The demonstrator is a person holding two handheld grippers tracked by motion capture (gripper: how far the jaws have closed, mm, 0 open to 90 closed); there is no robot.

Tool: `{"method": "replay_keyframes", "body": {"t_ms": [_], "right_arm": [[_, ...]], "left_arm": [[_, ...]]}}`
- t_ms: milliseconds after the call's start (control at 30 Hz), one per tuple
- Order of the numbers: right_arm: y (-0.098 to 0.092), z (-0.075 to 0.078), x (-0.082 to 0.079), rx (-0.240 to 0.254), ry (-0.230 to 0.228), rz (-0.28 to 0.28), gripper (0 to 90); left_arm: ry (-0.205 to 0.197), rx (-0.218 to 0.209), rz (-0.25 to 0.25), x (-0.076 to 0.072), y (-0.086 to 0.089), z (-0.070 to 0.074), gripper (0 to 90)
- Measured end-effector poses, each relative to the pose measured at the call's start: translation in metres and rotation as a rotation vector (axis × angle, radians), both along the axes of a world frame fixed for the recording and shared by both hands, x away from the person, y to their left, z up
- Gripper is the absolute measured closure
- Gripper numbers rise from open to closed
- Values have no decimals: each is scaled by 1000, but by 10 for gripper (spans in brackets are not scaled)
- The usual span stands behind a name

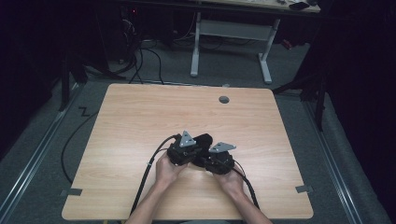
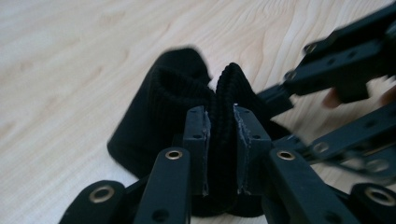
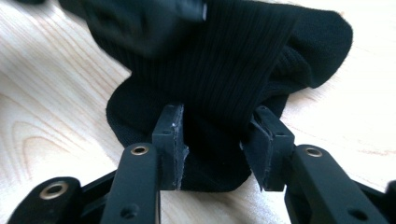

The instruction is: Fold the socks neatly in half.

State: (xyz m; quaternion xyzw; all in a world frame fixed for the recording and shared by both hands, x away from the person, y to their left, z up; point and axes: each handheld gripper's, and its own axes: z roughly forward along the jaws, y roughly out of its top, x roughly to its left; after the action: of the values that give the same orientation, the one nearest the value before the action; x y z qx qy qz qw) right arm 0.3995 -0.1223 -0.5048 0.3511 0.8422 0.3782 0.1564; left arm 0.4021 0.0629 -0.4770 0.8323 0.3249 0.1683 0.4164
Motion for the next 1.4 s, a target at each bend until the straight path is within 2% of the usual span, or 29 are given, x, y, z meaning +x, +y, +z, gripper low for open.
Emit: {"method": "replay_keyframes", "body": {"t_ms": [67,167,233,333,467,533,600,700,800,867,933,1167,1300,1400], "right_arm": [[-2,3,-2,22,28,10,551],[-6,11,-12,52,19,34,555],[-5,12,-16,31,17,46,555],[-2,3,-10,-8,40,31,556],[2,-1,-6,-4,-13,16,564],[3,-2,-2,10,-12,1,570],[7,-1,3,-6,-15,1,572],[11,0,9,3,4,-6,586],[7,1,8,15,18,-3,586],[3,3,5,20,28,-1,588],[-1,7,1,33,18,2,602],[-20,33,-6,99,-43,20,714],[-19,48,-3,126,-63,24,721],[-14,54,2,132,-61,21,720]], "left_arm": [[2,13,6,-1,1,-4,768],[5,23,14,0,3,-6,768],[6,17,21,3,5,-6,768],[2,12,35,8,6,-7,767],[6,8,54,14,11,-10,768],[1,14,63,17,11,-10,768],[-3,19,72,21,12,-9,767],[-5,7,72,19,13,-7,761],[-13,13,55,13,13,-4,738],[-25,34,44,8,11,-2,717],[-41,48,25,3,7,0,684],[-39,17,0,-10,6,-2,641],[-37,11,-11,-12,4,-2,651],[-41,36,-21,-13,0,-3,683]]}}
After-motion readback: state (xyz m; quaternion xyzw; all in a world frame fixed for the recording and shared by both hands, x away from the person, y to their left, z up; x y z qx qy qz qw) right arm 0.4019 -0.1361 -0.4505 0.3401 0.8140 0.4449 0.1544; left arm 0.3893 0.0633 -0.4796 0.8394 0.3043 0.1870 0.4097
